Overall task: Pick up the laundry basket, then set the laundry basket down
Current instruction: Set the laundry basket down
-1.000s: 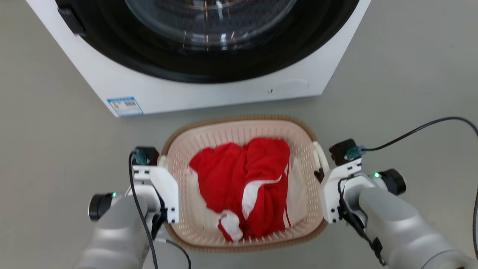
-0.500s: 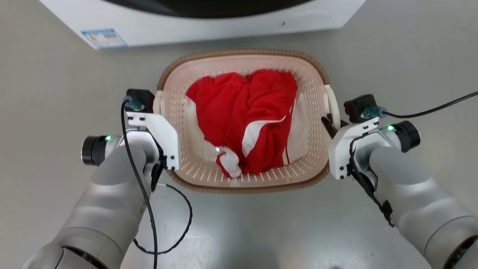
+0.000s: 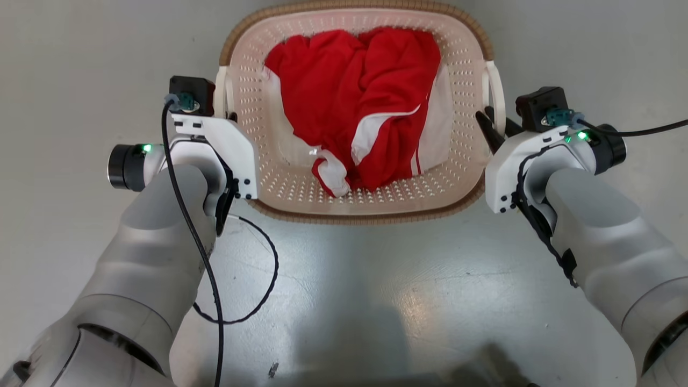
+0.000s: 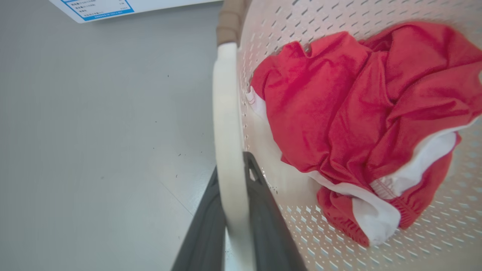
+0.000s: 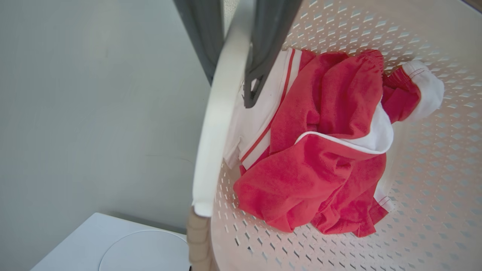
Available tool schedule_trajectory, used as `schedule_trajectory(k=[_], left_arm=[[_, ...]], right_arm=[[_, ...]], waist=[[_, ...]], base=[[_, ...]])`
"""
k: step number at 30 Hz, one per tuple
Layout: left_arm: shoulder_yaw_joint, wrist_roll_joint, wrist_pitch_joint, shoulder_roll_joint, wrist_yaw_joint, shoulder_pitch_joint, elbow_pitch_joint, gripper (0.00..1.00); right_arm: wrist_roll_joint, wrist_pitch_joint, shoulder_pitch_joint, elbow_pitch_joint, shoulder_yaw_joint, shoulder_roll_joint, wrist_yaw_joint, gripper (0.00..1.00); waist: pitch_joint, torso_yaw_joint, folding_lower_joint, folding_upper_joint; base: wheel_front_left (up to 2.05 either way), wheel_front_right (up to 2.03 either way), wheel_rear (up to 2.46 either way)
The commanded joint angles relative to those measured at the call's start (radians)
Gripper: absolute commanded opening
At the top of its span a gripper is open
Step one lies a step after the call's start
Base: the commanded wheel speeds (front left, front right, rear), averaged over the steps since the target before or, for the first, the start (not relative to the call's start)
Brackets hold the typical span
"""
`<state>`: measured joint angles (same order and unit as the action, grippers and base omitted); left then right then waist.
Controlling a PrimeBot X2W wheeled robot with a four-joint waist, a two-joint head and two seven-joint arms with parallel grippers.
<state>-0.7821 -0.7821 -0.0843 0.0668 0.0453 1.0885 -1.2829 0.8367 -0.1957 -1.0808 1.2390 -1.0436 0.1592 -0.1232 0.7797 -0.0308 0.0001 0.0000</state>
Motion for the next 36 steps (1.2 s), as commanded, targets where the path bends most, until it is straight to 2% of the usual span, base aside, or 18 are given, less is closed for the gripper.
schedule_trajectory(k=[1,24,25,26,27,28,36], left_arm=[[0.010,0.014,-0.020,0.023,0.010,0.034,0.014,0.00],[0.003,-0.001,-0.043,0.018,0.010,0.061,-0.001,0.00],[0.007,-0.006,-0.042,0.017,0.015,0.062,-0.001,0.00],[0.011,-0.010,-0.044,0.016,0.020,0.063,-0.002,0.10],[0.011,-0.011,-0.045,0.016,0.024,0.064,-0.002,0.35],[0.013,-0.014,-0.043,0.014,0.032,0.064,-0.003,1.00],[0.020,-0.029,-0.043,0.010,0.056,0.058,-0.005,1.00]], right_arm=[[-0.014,-0.023,0.020,-0.002,-0.020,-0.006,-0.008,0.00],[-0.008,-0.058,-0.001,0.034,-0.014,-0.013,-0.008,0.00],[-0.006,-0.059,-0.004,0.036,-0.008,-0.012,-0.008,0.02],[-0.008,-0.061,-0.011,0.038,-0.002,-0.009,-0.008,0.47],[-0.010,-0.062,-0.014,0.041,0.003,-0.007,-0.008,1.00],[-0.012,-0.063,-0.016,0.042,0.009,-0.007,-0.008,1.00],[-0.069,-0.066,-0.035,0.028,0.096,0.008,-0.008,1.00]], waist=[[0.023,0.005,-0.0001,0.0000],[0.077,0.008,-0.0001,0.0000],[0.079,0.008,-0.0001,0.0000],[0.082,0.008,-0.0001,0.0000],[0.084,0.008,-0.0001,0.0000],[0.085,0.008,-0.0001,0.0000],[0.088,0.004,-0.0001,0.0000]], base=[[0.00,0.00,0.00],[0.00,0.00,0.00],[0.00,0.00,0.00],[0.00,0.00,0.00],[0.00,0.00,0.00],[0.00,0.00,0.00],[0.00,0.00,0.00]])
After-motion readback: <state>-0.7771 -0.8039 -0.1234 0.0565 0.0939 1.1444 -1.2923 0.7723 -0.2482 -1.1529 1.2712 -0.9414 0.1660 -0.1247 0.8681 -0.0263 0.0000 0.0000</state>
